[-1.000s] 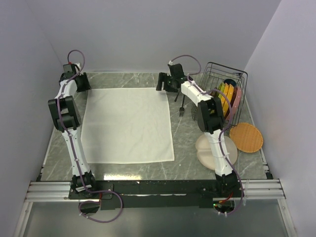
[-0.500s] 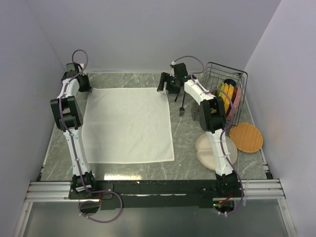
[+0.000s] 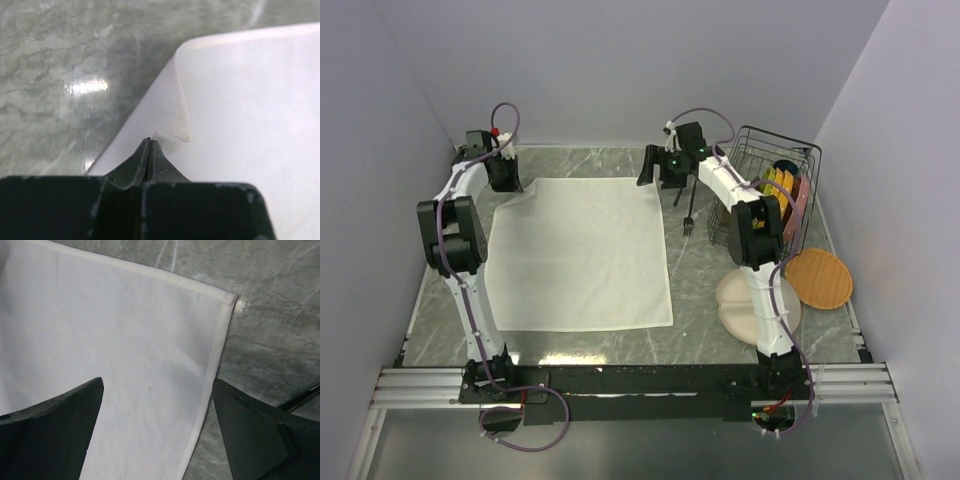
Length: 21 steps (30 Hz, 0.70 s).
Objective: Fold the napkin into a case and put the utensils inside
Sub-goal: Fold and flatten the napkin at the center of the board.
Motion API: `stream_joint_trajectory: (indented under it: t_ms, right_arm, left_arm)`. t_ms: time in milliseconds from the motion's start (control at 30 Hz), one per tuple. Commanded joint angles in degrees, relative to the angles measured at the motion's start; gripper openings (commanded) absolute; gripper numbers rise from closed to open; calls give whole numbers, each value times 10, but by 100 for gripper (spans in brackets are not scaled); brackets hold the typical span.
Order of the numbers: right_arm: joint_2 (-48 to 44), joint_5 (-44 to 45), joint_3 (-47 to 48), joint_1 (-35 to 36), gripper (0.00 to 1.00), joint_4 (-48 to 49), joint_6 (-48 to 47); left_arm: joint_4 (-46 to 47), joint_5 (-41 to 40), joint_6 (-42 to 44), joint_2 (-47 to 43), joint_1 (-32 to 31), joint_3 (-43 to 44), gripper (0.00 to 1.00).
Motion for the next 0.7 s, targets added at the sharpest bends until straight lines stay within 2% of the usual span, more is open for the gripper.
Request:
stream_joint_trajectory:
  t_ms: [0,200,367,500,667]
  right_arm:
    - [-67,-29,4,-13,98,-14,-17]
    - [-82,-34,10,-15,98,-24,-33]
    - [-82,-26,12,-15,99,-58,-58]
    - [-110,-23,-28,-15,100,-73,-78]
    - [-126,-7,-40,-16,100,-136,-122]
  left_arm:
    - [6,36,74,-107,-1,-42,1]
    - [-33,78,138,-149,0,-92,1]
    - [-117,117,212,-176,0,-127,1]
    - [-175,139,305,-255,15,-221,1]
    - [-239,133,396,-341,37,-326,1]
